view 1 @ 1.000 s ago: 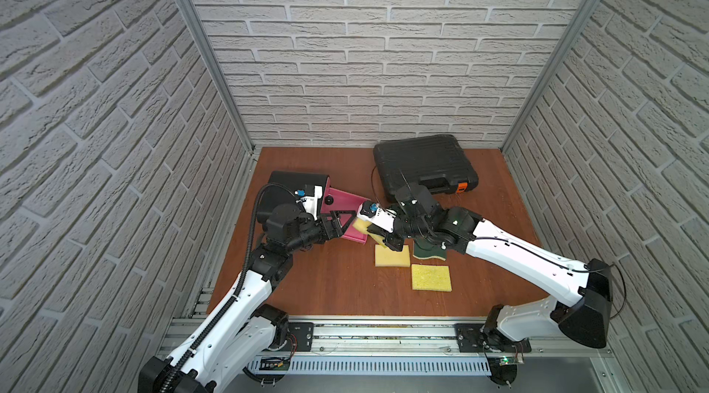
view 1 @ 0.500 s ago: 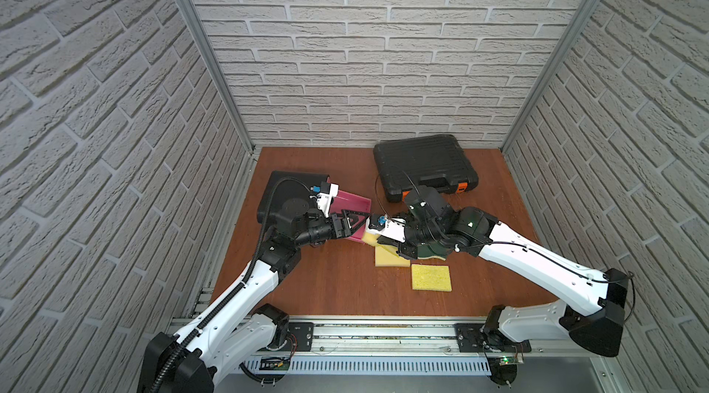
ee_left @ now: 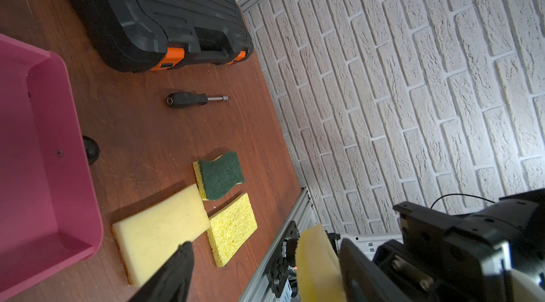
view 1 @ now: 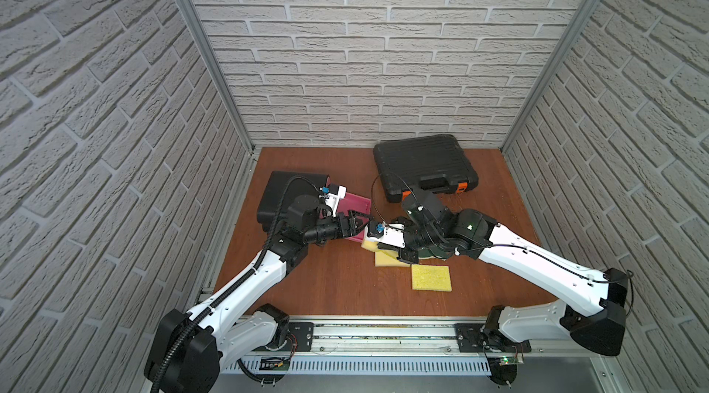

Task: Take the sponge out of the drawer
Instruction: Pick up the sponge from the drawer.

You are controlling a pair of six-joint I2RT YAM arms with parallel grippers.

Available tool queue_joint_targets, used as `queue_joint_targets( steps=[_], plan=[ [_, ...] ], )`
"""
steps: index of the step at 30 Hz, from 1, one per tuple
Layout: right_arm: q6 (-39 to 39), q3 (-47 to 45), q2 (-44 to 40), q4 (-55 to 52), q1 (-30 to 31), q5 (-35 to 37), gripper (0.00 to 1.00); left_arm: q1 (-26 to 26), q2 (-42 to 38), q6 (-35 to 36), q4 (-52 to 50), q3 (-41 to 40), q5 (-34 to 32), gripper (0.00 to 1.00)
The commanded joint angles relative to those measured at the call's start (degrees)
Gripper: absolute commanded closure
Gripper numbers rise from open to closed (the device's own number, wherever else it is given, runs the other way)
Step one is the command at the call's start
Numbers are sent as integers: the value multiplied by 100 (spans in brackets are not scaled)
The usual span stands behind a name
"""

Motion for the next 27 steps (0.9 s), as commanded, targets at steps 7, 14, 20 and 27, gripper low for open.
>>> queue_joint_targets(
  steps=[7,14,20,27],
  plan=[
    [-79,209,-64,33,54,173,97,-188,163,43,392,216,125,35],
    [-100,192,-42,68,54,357,97,-283,124,-4,553,208,270,46],
    [-12,161,-198,202,72,667,97,-525,-121,110,474,137,70,51],
    [-53,105,-315,204,81,760,97,-655,15,134,429,212,80,58]
  ],
)
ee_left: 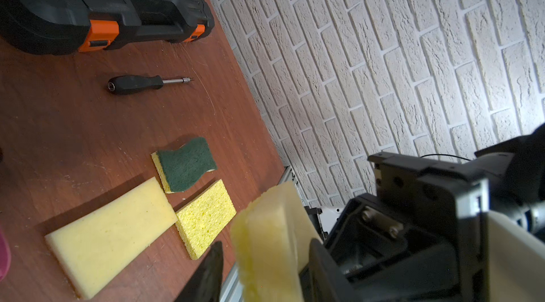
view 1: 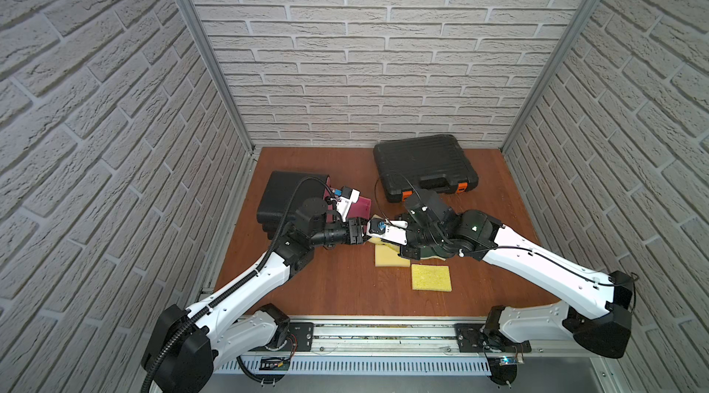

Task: Take the sponge out of the drawer
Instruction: Pick up the sponge from the drawer.

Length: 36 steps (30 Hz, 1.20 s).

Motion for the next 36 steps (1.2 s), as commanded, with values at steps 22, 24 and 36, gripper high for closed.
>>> queue_joint_targets(
  steps=[22,24,36],
  plan=[
    [934,-143,-344,874,86,1419,49,-133,-532,258,-104,-110,-1010,100],
    [1169,-211,-413,985,83,1586,38,-166,-711,266,-203,-230,-1323,100],
    [3640,-1045,-1140,2232,80,3686,17,-1157,-1512,-173,-71,-1246,-3440,100]
  ],
)
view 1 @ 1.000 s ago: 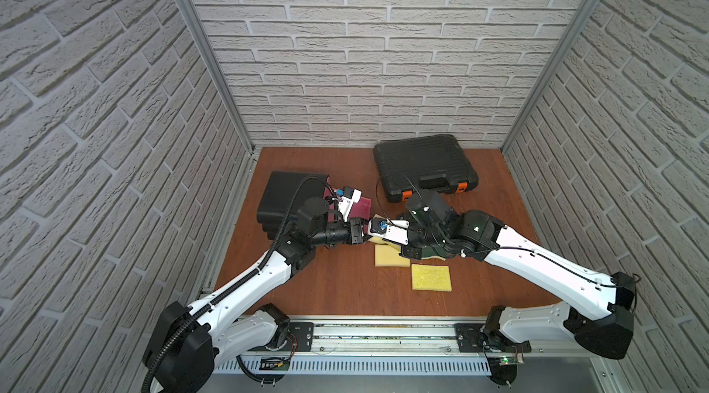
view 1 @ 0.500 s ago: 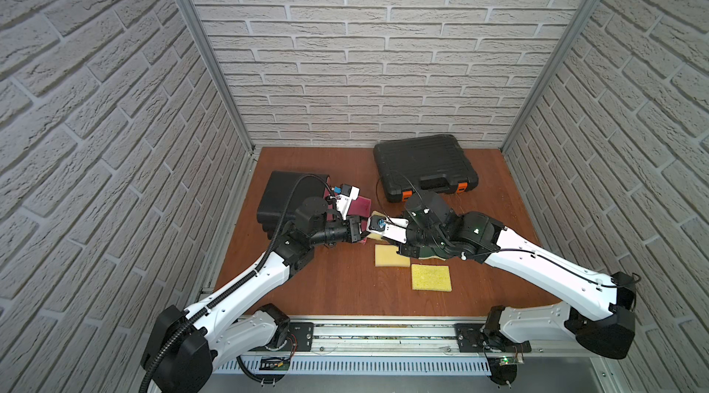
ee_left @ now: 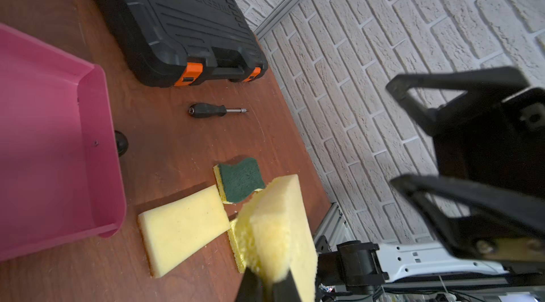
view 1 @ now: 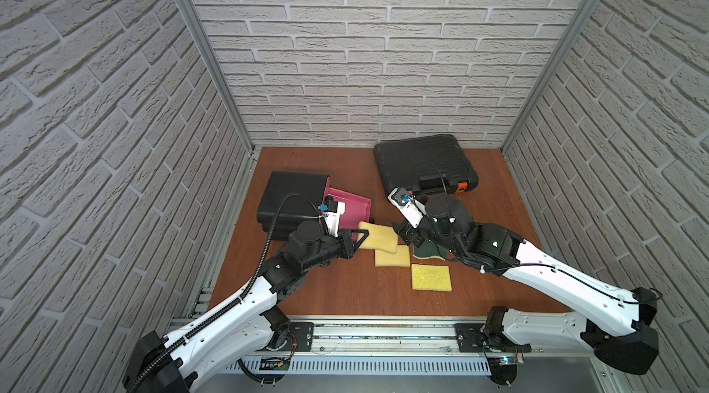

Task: Take the sponge out of the drawer
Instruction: Pick up the sponge from the drawer.

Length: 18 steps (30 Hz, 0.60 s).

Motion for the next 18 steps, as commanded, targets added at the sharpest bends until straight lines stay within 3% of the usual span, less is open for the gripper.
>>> queue_joint_targets(
  steps=[1,3,11,18],
  plan=[
    [1231,-255,-216,711,-15,895,13,-404,-205,-222,307,-305,-1057,100],
    [1549,-459,-236,1002,-23,784,0,-662,-229,-327,493,-482,-1403,100],
    [2391,-695,33,1595,-99,167,0,-1582,306,-488,1151,-734,-2169,100],
    [3138,-1084,-151,1776,-189,993,0,-2218,860,-680,1609,-971,-2617,100]
  ],
)
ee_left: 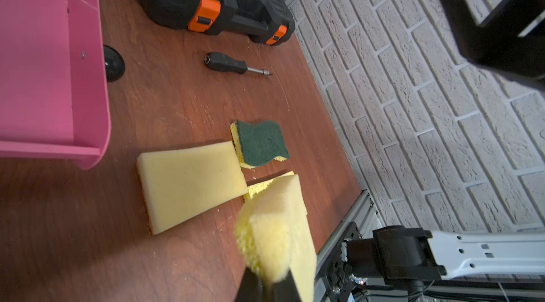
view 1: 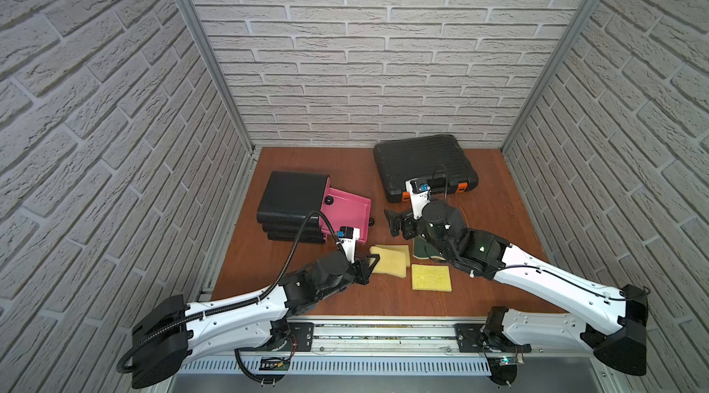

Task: Take the sponge out of the drawer
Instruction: Pick up the sponge from the drawer, then place the sponge at the center of the board.

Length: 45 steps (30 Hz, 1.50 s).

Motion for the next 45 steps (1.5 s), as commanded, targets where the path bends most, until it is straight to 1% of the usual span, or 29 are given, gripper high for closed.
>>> queue_joint_targets(
  steps=[1,7,14,20,25,29,32,42,45],
  plan=[
    [572,-289,-271,494,-72,410,0,-225,156,-158,631,-250,-520,100],
    [590,-274,-349,185,-108,469,0,-584,528,-471,1201,-589,-1050,100],
    [623,-221,-250,-15,-118,512,0,-920,1435,-1003,2186,-857,-1417,100],
    [629,-280,-244,-12,-131,411,1,-942,1985,-1223,2617,-900,-1413,100],
    [689,-410,-293,-27,-129,490,1,-944,2225,-1368,2493,-874,-1457,100],
    [732,-513,-348,-30,-130,541,1,-936,2535,-1540,2775,-968,-1458,100],
    [769,-560,-383,-43,-126,587,1,-942,2694,-1554,2899,-955,-1410,95],
    [826,-597,-422,-148,-126,677,1,-901,2961,-1556,2722,-740,-1153,89],
    [841,-606,-417,-153,-129,686,1,-863,3115,-1545,2808,-692,-1007,85]
  ],
)
